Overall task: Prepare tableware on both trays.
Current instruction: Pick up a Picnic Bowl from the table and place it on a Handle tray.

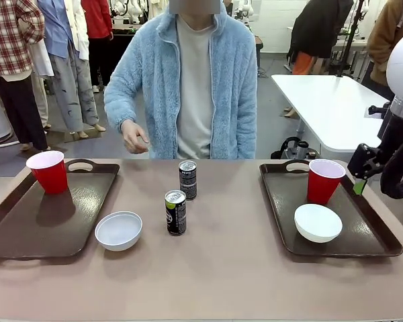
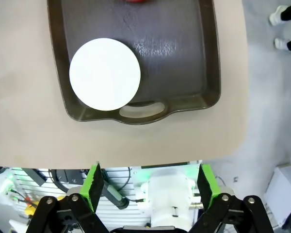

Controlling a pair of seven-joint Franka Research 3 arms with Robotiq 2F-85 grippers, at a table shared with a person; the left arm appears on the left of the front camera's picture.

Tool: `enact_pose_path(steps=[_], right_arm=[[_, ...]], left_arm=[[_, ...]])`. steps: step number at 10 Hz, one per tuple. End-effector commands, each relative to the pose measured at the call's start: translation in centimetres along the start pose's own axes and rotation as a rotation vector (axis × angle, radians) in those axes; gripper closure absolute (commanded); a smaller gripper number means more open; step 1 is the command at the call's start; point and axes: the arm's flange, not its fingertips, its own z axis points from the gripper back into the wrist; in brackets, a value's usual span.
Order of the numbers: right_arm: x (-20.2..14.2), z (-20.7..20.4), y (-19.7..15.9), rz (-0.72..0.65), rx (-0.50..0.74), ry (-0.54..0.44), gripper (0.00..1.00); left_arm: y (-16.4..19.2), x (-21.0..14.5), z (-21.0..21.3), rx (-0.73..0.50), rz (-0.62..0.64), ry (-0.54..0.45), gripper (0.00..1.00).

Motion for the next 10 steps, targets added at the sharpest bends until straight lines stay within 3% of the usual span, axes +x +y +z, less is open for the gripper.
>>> enact_pose_path(steps=[1, 9, 10], right_arm=[[-0.1, -0.7, 0.1, -0.01, -0.003, 0.003, 0.0], [-0.1, -0.5, 0.0, 0.0, -0.001, 0.009, 0.0], [-1.1, -0.1, -1.0, 0.051, 0.168, 0.038, 0.0]], left_arm=[[-0.1, 0.0, 0.1, -0.015, -0.006, -0.005, 0.0], [0.0, 0.0, 0.0, 0.0, 0.0, 0.0, 0.0], [-0.2, 0.1, -0.4, 0.066, 0.019, 0.0, 0.0]])
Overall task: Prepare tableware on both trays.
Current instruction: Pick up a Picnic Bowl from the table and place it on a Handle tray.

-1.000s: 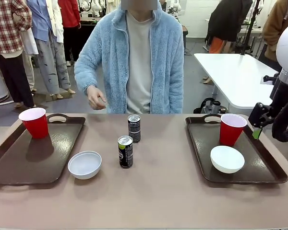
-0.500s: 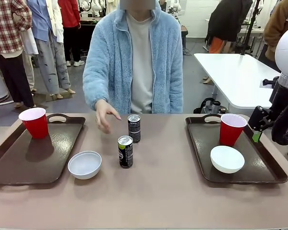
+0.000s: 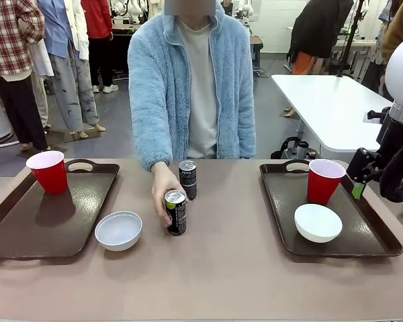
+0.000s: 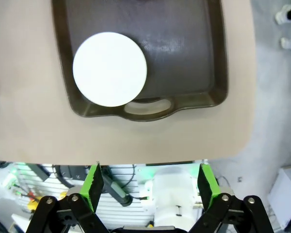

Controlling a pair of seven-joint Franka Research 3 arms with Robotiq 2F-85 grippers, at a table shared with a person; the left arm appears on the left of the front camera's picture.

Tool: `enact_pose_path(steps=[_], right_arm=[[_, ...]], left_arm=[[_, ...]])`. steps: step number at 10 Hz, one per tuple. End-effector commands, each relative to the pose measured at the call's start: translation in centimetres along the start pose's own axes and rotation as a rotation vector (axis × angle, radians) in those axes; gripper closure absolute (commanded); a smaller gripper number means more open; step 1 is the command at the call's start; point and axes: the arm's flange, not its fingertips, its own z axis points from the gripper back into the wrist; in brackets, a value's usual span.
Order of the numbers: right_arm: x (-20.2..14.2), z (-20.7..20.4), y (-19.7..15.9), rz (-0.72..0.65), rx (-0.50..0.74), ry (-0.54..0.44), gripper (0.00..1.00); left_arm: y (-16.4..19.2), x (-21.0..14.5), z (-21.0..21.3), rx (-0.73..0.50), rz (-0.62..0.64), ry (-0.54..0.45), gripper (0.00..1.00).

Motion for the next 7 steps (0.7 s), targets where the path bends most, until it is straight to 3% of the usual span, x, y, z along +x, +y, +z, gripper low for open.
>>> enact_pose_path(steps=[1, 3, 7], right_arm=[[-1.8, 0.7, -2.4, 0.077, 0.273, 0.046, 0.0], [-2.8, 1.2, -6.9, 0.07, 0.48, 0.057, 0.0], [-5.7, -1.7, -13.8, 0.035, 0.725, 0.063, 0.0]], left_arm=[[-1.4, 0.3, -0.5, 0.133, 0.022, 0.031, 0.0], [-5.9, 1.8, -0.7, 0.301, -0.039, 0.092, 0.0], [-15.4, 4.3, -5.3, 0.561, -0.189, 0.251, 0.0]])
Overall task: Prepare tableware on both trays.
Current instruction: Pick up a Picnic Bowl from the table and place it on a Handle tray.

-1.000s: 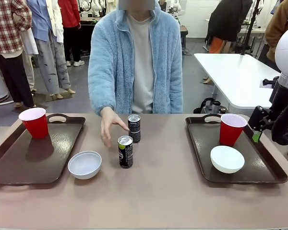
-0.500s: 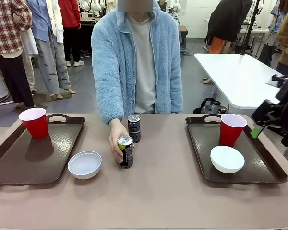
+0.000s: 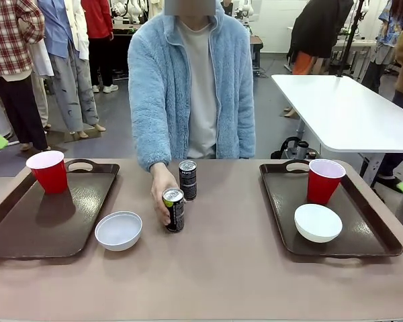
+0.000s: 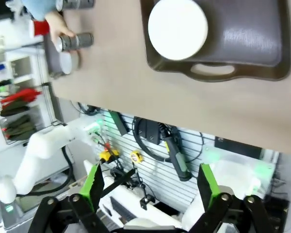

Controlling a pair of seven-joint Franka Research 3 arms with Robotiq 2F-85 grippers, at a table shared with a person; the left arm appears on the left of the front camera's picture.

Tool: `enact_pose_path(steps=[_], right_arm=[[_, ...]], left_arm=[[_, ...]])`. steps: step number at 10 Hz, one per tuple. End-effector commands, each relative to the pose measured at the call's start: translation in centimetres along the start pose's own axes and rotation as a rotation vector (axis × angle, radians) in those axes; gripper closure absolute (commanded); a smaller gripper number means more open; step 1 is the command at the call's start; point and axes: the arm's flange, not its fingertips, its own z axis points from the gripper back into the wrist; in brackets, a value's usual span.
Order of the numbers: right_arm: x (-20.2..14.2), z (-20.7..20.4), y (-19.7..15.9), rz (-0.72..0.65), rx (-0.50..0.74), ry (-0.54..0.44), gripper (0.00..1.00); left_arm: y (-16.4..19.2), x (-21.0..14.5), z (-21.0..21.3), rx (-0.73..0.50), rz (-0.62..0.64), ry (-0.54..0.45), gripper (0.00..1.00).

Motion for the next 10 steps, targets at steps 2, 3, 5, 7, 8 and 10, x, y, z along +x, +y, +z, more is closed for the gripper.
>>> enact_pose_path(steps=[2, 3, 5, 7, 8, 10], right_arm=[[-0.9, -0.7, -5.1, -0.001, 0.185, -0.004, 0.0], [-1.1, -0.7, -7.2, 0.01, 0.255, -0.031, 0.0], [-1.8, 0.3, -10.5, 0.026, 0.357, -0.106, 0.0], [-2.2, 3.0, -13.2, 0.031, 0.41, -0.163, 0.0], [-2.4, 4.4, -13.9, 0.012, 0.458, -0.21, 0.0], [-2.1, 6.1, -14.9, -0.032, 0.502, -0.253, 0.0]], left_arm=[[-4.0, 3.2, -2.3, 0.161, -0.066, 0.129, 0.0], [-5.5, 3.9, -4.1, 0.214, -0.085, 0.15, 0.0], [-7.9, 3.8, -7.5, 0.316, -0.123, 0.145, 0.0], [-9.3, 3.0, -11.7, 0.425, -0.158, 0.103, 0.0], [-9.8, 2.6, -13.2, 0.451, -0.175, 0.072, 0.0], [-10.4, 2.1, -15.8, 0.478, -0.207, 0.037, 0.0]])
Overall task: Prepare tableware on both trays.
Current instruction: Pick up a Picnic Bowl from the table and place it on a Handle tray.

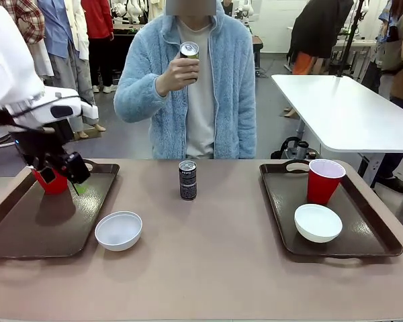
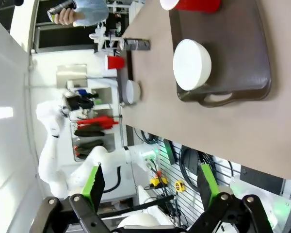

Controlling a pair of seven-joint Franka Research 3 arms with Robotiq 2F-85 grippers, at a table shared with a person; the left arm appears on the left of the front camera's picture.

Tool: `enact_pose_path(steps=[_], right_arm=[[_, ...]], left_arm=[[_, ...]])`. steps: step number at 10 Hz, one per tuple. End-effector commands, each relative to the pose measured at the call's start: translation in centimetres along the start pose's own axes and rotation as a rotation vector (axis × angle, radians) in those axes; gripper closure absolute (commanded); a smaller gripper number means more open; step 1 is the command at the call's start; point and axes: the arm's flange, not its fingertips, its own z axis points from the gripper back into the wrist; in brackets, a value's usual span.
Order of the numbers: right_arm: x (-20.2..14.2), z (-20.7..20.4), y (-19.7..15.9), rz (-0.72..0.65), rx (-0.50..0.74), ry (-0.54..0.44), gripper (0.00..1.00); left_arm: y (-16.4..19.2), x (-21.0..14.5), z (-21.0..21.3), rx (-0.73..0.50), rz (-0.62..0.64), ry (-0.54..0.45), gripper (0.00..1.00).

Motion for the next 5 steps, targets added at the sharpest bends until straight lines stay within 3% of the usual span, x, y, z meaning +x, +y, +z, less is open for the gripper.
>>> enact_pose_path(steps=[1, 3, 4, 5], right_arm=[[1.4, 0.9, -0.4, -0.025, 0.047, -0.02, 0.0], [2.3, 0.1, -0.9, -0.057, 0.031, -0.007, 0.0], [1.1, 0.9, -0.4, -0.028, 0.024, -0.019, 0.0], [1.1, 0.9, -0.4, -0.028, 0.024, -0.019, 0.0]], left_arm=[[-1.1, -0.1, -1.5, 0.051, 0.019, -0.049, 0.0], [-2.4, 0.9, -2.6, 0.078, 0.025, -0.104, 0.0], [-2.7, 1.3, -3.0, 0.081, 0.029, -0.107, 0.0], [-2.0, 0.7, -2.0, 0.031, -0.003, -0.085, 0.0]])
